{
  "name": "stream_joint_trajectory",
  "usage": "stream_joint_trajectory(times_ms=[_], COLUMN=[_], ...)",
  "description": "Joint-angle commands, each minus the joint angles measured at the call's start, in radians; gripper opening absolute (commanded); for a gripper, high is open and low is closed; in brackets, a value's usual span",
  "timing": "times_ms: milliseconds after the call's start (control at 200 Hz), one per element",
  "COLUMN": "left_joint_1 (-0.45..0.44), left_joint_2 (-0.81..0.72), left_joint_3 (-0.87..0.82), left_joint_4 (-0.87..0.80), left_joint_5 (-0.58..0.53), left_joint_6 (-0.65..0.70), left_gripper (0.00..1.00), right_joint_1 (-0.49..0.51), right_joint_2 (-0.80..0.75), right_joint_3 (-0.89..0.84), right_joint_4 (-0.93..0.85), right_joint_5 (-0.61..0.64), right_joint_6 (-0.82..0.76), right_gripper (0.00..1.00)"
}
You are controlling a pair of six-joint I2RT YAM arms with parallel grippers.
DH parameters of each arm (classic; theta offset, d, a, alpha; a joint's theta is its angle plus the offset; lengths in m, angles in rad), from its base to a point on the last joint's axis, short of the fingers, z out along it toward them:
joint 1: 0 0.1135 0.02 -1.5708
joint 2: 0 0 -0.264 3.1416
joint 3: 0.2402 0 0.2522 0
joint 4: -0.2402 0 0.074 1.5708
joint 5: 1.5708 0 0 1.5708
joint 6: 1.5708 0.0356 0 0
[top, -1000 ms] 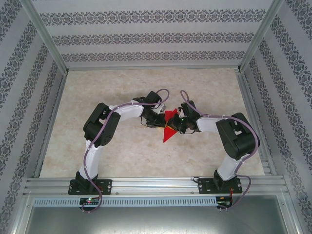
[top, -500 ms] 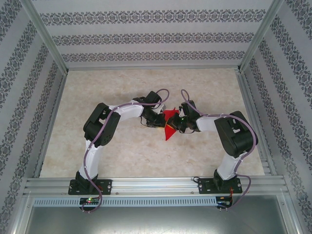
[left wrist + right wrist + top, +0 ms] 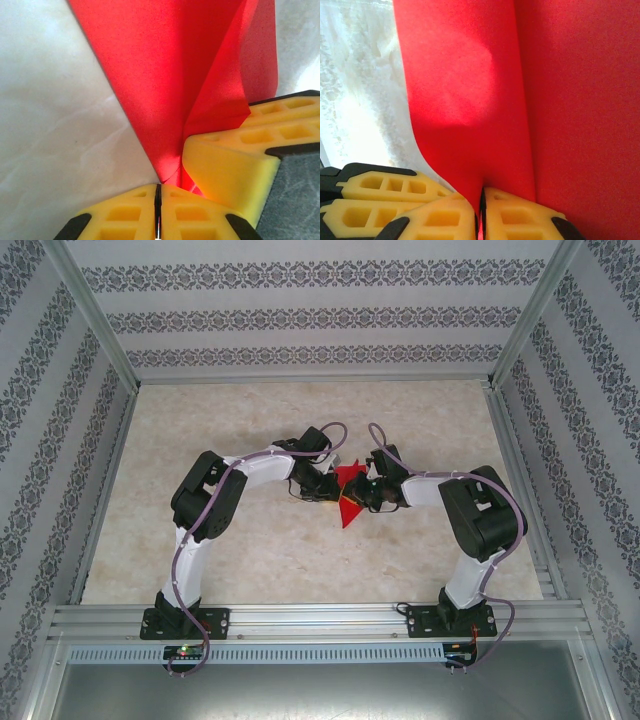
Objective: Fold a paper plane with a square sheet of paper (pick it up from the middle)
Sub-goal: Third fold the triangle at the center of the table.
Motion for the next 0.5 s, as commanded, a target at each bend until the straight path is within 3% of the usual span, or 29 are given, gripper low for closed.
stream_joint_trajectory(times_ms=[0,290,495], left_joint_1=[-0.012,0.009,0.052], left_joint_2=[-0.017,-0.097,-0.123], left_joint_3=[0.002,-0.047,-0.067], left_joint_4=[-0.002,0.042,0.111], left_joint_5=[-0.031,-0.05,-0.001], left_joint_6=[0.01,-0.024,-0.067], left_gripper=[0.13,0.2,0.26], right_joint_1=[0.007,0.011,0.011], right_joint_2=[0.009,0.005,-0.008], right_joint_3=[0.008,-0.011,-0.032], right_joint_4=[-0.064,-0.031,-0.006], right_joint_5=[0.03,0.013,0.009], right_joint_6=[-0.041,-0.05,-0.055], right_gripper=[0.16,0.31,0.35])
